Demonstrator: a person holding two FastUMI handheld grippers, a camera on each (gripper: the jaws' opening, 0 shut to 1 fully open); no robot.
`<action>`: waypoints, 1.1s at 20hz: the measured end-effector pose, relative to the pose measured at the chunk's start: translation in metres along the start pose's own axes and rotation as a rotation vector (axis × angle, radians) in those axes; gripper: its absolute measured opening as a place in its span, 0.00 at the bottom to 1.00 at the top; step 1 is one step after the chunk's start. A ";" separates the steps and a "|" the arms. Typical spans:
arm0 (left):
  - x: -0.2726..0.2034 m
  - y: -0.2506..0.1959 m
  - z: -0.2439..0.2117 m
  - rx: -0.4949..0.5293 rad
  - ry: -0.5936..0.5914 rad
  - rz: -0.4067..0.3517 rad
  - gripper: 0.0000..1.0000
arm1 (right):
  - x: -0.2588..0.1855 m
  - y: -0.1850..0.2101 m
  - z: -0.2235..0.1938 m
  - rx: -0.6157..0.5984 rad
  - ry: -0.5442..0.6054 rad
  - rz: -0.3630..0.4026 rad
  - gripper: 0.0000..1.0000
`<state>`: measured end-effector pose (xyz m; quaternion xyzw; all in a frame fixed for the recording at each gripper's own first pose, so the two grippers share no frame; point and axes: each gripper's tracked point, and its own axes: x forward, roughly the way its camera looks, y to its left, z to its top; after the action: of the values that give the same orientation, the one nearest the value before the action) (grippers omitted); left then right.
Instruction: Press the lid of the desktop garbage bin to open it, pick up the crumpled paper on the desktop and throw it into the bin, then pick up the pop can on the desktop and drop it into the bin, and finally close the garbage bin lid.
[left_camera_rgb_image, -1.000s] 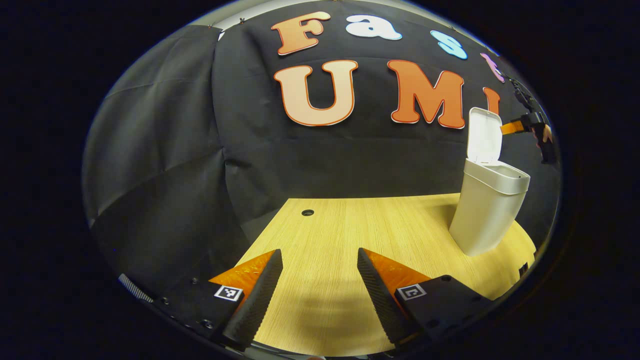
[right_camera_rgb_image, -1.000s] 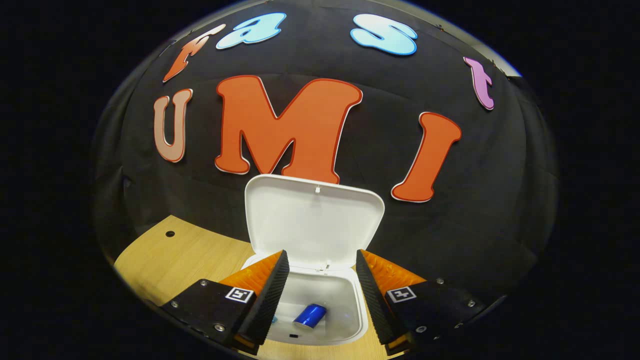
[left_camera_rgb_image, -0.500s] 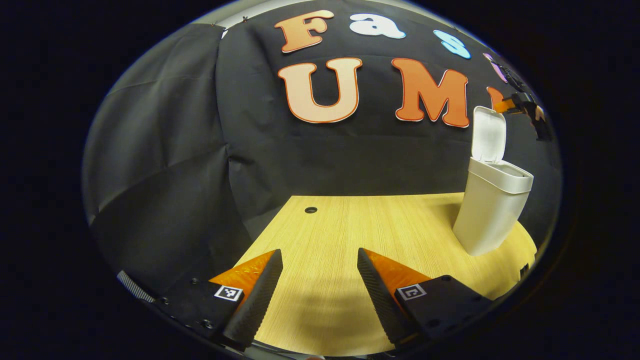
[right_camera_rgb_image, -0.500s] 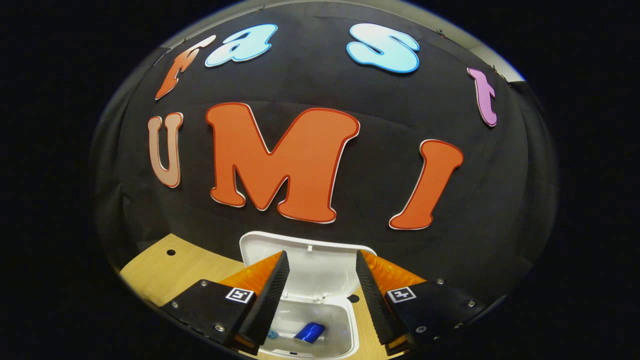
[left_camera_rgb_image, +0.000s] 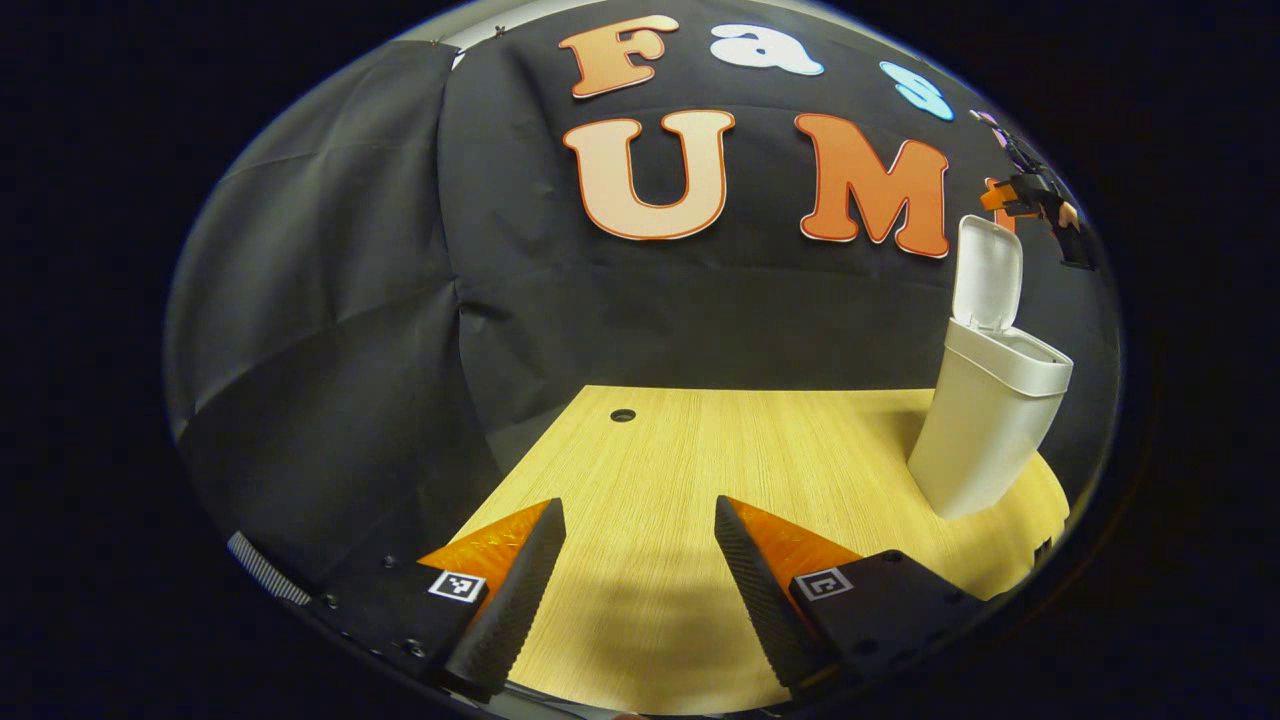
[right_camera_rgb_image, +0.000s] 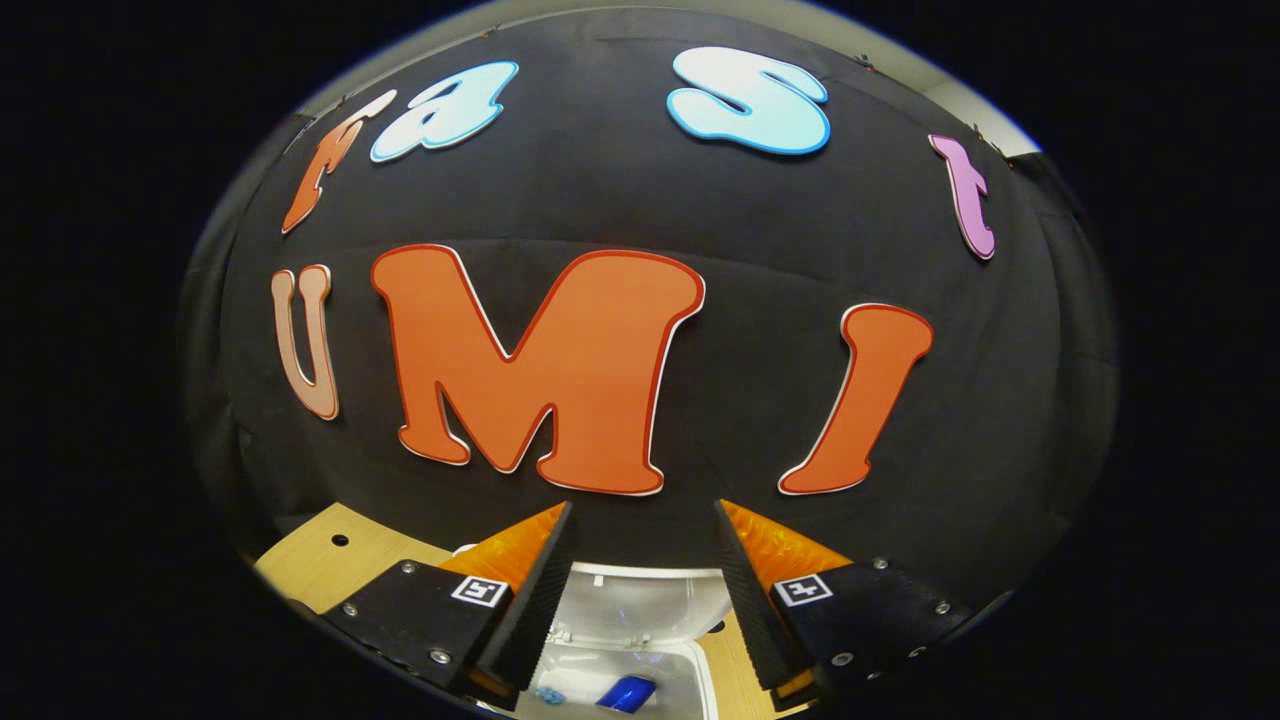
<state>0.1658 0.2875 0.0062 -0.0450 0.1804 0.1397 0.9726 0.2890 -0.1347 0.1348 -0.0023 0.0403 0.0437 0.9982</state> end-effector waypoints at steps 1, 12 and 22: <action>0.000 -0.001 0.001 0.001 -0.002 0.000 0.96 | 0.005 0.002 0.000 0.007 0.004 0.004 0.81; 0.001 0.000 0.004 0.012 -0.003 0.014 0.96 | 0.041 0.022 -0.028 0.054 0.104 0.054 0.82; 0.006 -0.009 0.004 0.026 0.007 -0.037 0.96 | -0.007 0.022 -0.055 0.116 0.082 0.070 0.81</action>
<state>0.1751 0.2811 0.0077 -0.0361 0.1846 0.1189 0.9749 0.2754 -0.1134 0.0802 0.0552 0.0836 0.0762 0.9920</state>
